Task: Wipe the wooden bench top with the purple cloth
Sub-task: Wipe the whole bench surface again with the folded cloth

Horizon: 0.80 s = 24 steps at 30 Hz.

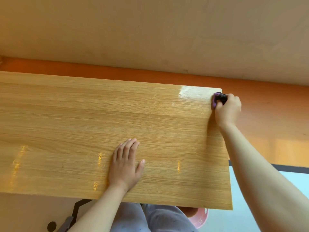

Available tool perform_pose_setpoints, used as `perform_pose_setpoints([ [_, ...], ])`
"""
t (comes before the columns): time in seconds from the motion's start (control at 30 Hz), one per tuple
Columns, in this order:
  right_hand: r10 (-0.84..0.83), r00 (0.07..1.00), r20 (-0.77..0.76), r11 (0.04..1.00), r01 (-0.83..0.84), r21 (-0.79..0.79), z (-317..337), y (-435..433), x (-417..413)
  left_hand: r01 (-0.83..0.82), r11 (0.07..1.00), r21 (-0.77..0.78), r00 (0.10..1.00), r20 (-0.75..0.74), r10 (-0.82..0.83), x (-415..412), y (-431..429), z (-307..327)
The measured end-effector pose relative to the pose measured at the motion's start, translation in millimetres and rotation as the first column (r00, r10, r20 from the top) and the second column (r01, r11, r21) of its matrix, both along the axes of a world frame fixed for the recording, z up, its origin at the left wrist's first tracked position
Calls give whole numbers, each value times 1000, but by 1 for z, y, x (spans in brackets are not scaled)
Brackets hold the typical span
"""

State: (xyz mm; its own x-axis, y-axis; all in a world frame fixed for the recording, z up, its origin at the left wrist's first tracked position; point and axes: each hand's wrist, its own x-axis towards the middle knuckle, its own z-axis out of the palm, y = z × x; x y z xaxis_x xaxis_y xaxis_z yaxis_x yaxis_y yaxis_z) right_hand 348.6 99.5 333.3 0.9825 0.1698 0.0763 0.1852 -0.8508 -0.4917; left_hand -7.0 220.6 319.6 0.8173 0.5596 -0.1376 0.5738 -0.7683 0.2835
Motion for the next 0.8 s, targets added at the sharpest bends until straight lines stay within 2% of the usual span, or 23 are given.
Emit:
perform_pose_setpoints([
  [0.1, -7, 1000, -14, 1000, 8, 26, 0, 31, -13, 4, 1000, -6, 1000, -7, -5, -1, -1, -1],
  [0.3, 359, 932, -48, 928, -351, 123, 3, 124, -56, 6, 1000, -16, 1000, -13, -6, 1, 1, 1],
  [0.4, 409, 910, -69, 908, -399, 126, 4, 138, -57, 3, 1000, -18, 1000, -15, -3, 0, 1, 2],
  [0.5, 385, 921, -54, 916, -375, 141, 2, 119, -42, 4, 1000, -21, 1000, -14, -4, 0, 1, 1],
  [0.6, 274, 960, -54, 952, -263, 156, 2, 81, -16, 1, 1000, -28, 1000, -9, -2, 0, 2, 0],
  [0.8, 113, 991, -74, 993, -114, -6, 13, 10, 43, 0, 1000, -24, 1000, 0, 0, -1, 1, 0],
])
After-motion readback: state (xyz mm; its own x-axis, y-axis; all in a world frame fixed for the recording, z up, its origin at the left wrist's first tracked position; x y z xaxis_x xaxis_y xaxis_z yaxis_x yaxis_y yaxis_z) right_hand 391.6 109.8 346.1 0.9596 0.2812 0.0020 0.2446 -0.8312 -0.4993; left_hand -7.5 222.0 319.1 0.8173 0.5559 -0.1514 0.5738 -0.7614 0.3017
